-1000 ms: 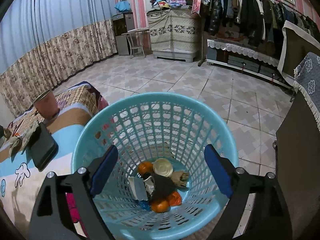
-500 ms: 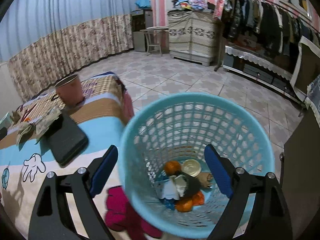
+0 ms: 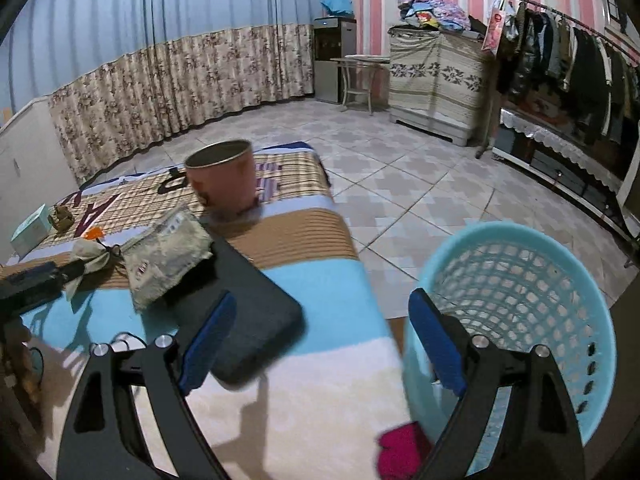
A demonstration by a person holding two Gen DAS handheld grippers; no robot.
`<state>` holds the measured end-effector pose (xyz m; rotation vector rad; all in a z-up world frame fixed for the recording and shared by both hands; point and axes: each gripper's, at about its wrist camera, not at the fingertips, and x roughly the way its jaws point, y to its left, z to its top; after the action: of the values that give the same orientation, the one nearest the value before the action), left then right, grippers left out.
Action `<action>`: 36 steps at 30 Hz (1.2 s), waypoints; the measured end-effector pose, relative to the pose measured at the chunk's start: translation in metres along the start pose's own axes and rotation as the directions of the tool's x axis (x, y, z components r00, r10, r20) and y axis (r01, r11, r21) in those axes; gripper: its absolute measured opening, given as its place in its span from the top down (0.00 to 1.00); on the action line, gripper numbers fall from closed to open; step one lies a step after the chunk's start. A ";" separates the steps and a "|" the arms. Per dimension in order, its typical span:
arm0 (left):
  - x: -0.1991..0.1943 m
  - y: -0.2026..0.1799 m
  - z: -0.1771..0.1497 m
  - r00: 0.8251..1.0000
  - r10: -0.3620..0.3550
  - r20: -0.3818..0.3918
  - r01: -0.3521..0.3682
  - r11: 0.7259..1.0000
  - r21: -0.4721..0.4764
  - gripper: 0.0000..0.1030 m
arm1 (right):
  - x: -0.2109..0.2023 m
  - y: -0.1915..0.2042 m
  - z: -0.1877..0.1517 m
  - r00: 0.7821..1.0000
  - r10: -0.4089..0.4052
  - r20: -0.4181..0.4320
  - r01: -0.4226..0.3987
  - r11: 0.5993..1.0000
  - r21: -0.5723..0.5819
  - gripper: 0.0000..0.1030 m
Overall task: Collect trash
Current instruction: 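Move both tools back over the bed, then grasp the grey cloth bag with the left tool, then grasp the printed snack packet with the right tool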
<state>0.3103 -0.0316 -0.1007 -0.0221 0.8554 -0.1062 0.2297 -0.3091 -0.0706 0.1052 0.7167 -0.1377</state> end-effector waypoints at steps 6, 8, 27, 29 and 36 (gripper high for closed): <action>0.005 0.002 -0.004 1.000 -0.014 -0.020 0.014 1.000 -0.008 0.62 | 0.017 0.032 0.008 0.999 0.038 -0.023 -0.038 0.999 -0.037 0.16; 0.003 0.003 -0.004 1.000 -0.012 -0.015 0.011 1.000 -0.007 0.74 | 0.022 0.041 0.011 0.998 0.050 -0.028 -0.052 0.997 -0.051 0.16; -0.036 0.029 0.005 0.998 -0.025 0.052 0.027 0.999 -0.039 0.80 | 0.065 0.079 0.022 0.989 0.086 -0.117 -0.098 0.990 -0.101 0.35; -0.037 0.028 0.006 0.998 -0.023 0.055 0.025 0.999 -0.035 0.80 | 0.064 0.083 0.021 0.988 0.097 -0.118 -0.110 0.988 -0.109 0.45; -0.041 0.025 0.007 0.998 -0.021 0.061 0.022 0.999 -0.026 0.80 | 0.062 0.085 0.021 0.990 0.087 -0.112 -0.101 0.988 -0.119 0.81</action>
<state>0.2911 -0.0026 -0.0672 -0.0595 0.7955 -0.1138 0.3026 -0.2340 -0.0917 0.0274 0.8232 0.0033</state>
